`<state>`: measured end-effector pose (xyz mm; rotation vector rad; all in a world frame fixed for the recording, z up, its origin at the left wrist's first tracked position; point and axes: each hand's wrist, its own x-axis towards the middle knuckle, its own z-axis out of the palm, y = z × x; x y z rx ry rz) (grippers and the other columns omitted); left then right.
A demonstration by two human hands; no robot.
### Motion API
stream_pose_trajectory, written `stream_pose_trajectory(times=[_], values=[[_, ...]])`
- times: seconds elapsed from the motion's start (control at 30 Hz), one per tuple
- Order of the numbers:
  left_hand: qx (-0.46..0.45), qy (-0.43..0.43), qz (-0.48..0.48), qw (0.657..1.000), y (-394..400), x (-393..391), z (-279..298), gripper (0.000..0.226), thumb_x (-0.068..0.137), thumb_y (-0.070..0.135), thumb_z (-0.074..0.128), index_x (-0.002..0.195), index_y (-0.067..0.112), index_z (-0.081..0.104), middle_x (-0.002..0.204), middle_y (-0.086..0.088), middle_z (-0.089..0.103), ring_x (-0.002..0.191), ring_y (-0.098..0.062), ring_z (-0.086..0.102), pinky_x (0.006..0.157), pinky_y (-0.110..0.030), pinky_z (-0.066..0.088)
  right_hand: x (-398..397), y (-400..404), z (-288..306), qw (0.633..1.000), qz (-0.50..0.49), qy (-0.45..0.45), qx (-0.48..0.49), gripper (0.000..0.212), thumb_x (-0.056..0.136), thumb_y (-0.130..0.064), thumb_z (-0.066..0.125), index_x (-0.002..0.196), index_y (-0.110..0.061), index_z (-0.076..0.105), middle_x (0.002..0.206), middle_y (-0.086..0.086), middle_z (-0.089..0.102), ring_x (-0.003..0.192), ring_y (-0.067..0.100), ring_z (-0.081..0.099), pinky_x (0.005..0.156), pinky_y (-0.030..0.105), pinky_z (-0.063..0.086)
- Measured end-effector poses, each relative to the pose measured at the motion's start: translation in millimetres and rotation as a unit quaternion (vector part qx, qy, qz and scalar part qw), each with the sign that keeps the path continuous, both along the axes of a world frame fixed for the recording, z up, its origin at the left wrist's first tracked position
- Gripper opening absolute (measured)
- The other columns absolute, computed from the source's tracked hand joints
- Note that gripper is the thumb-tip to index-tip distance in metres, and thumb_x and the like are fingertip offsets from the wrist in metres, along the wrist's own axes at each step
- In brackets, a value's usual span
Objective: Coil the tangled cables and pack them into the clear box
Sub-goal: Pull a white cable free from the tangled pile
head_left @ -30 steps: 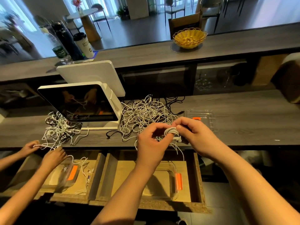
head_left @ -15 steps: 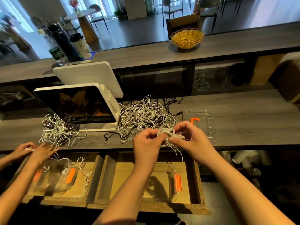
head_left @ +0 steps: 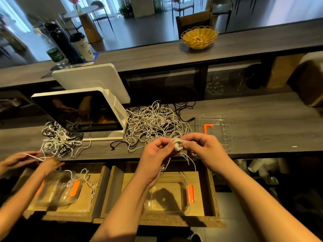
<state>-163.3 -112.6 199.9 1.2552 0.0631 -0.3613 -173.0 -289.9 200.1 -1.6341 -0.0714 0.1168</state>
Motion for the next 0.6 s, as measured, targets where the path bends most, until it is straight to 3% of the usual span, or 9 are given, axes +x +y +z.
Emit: stream_pose_trajectory(times=[0.1,0.2,0.27,0.3,0.4,0.53,0.6], values=[[-0.025,0.014,-0.013,1.0,7,1,-5,0.02,0.077,0.014,0.069,0.095,0.006,0.068,0.093,-0.012,0.072,0.087,-0.019,0.067,0.084,-0.026,0.058,0,0,-1,0.999,0.035,0.015,0.013,0.015,0.094,-0.007,0.061,0.102,-0.011,0.073,0.083,0.002,0.069,0.069,0.008,0.059,0.065,0.02,0.051],[-0.002,0.022,-0.015,1.0,11,1,-8,0.02,0.075,0.019,0.072,0.093,0.011,0.071,0.094,-0.012,0.072,0.09,-0.026,0.064,0.093,-0.038,0.053,-1,-2,-1,0.998,0.065,0.016,0.019,0.015,0.094,-0.008,0.06,0.103,-0.009,0.072,0.085,0.003,0.069,0.073,0.01,0.059,0.068,0.021,0.051],[0.086,-0.025,-0.013,0.996,14,2,-10,0.018,0.074,0.027,0.074,0.088,0.016,0.073,0.092,-0.008,0.072,0.088,-0.023,0.064,0.087,-0.037,0.053,-1,-2,-3,0.996,0.084,0.021,0.019,0.013,0.094,-0.009,0.061,0.101,-0.011,0.071,0.083,-0.004,0.068,0.073,0.01,0.059,0.069,0.022,0.051],[0.145,-0.061,-0.012,0.987,16,2,-10,0.019,0.074,0.032,0.074,0.084,0.016,0.071,0.085,-0.004,0.071,0.082,-0.018,0.063,0.079,-0.03,0.053,-2,-2,-4,0.996,0.086,0.021,0.017,0.012,0.094,-0.01,0.061,0.101,-0.011,0.071,0.082,-0.005,0.068,0.073,0.011,0.058,0.068,0.022,0.05],[0.274,-0.121,-0.004,0.954,19,4,-9,0.031,0.08,0.043,0.07,0.068,0.015,0.063,0.059,0.003,0.057,0.058,-0.01,0.049,0.056,-0.019,0.039,-3,2,-9,0.998,0.062,0.006,-0.009,0.011,0.093,-0.012,0.063,0.1,-0.014,0.072,0.086,0.0,0.069,0.074,0.01,0.06,0.068,0.023,0.051],[0.338,-0.084,-0.093,0.933,20,4,-6,0.044,0.101,0.041,0.051,0.068,0.019,0.07,0.058,0.001,0.065,0.062,-0.016,0.056,0.067,-0.03,0.045,-2,11,-12,0.996,0.045,-0.037,-0.075,0.012,0.093,-0.016,0.065,0.103,-0.016,0.071,0.094,0.0,0.071,0.085,0.011,0.066,0.076,0.025,0.054],[0.342,-0.076,-0.141,0.926,23,4,-7,0.049,0.106,0.038,0.04,0.073,0.018,0.07,0.06,0.002,0.065,0.061,-0.012,0.055,0.068,-0.03,0.044,1,14,-12,0.986,0.044,-0.073,-0.141,0.014,0.093,-0.019,0.065,0.105,-0.017,0.071,0.095,-0.003,0.069,0.087,0.009,0.064,0.077,0.025,0.053]])
